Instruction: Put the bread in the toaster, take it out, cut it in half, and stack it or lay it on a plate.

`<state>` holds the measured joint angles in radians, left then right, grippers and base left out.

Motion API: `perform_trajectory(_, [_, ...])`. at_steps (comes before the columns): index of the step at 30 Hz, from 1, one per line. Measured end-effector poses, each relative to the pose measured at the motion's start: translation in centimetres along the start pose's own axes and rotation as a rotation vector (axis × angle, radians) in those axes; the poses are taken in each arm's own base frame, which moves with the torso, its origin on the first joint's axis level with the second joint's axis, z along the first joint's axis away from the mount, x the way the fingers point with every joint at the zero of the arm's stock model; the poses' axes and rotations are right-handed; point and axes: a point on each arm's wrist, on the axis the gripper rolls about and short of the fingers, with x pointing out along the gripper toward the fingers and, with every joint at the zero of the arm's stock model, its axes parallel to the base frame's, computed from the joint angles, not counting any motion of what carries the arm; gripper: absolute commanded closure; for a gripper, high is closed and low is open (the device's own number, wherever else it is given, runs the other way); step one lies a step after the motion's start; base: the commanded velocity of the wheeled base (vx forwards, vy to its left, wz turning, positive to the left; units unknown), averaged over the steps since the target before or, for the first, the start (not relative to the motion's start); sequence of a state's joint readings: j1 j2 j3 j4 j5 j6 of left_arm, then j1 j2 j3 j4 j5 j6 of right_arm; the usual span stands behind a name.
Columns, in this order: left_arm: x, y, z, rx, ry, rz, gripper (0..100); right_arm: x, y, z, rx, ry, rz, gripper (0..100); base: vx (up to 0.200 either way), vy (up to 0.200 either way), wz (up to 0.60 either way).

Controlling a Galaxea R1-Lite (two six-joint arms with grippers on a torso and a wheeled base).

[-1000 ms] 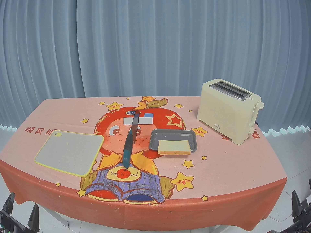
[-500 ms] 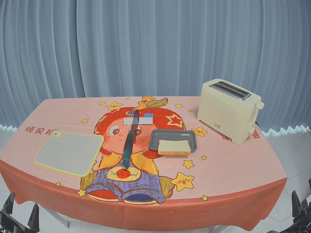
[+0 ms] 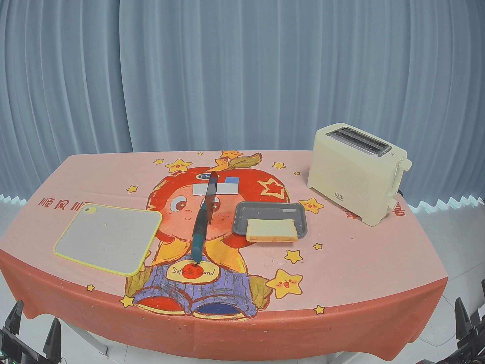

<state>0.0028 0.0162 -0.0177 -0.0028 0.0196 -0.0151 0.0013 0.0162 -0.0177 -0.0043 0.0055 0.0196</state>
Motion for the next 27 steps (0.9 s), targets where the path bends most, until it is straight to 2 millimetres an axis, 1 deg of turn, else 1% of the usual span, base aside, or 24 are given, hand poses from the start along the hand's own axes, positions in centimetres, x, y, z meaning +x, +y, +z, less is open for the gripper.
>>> perform_trajectory(10, [0.0,0.0,0.0,0.000,0.000,0.000,0,0.0,0.0,0.1,0.000,-0.006,-0.012,0,0.000,0.000,0.00])
perform_trajectory(12, [0.0,0.0,0.0,0.000,0.000,0.000,0,0.0,0.0,0.4,0.000,-0.039,-0.013,0,0.000,0.000,0.00])
perform_trajectory(15, [0.0,0.0,0.0,0.000,0.000,0.000,0,-0.1,0.0,1.4,0.001,-0.139,-0.011,0,0.000,0.000,0.00])
perform_trajectory(18, [0.0,0.0,0.0,0.000,0.000,0.000,0,-0.2,0.0,1.8,0.001,-0.176,-0.009,0,0.000,0.000,0.00])
perform_trajectory(27, [0.0,0.0,0.0,0.000,0.000,0.000,0,-0.1,0.0,1.3,-0.030,-0.130,-0.006,0,0.000,0.000,0.00])
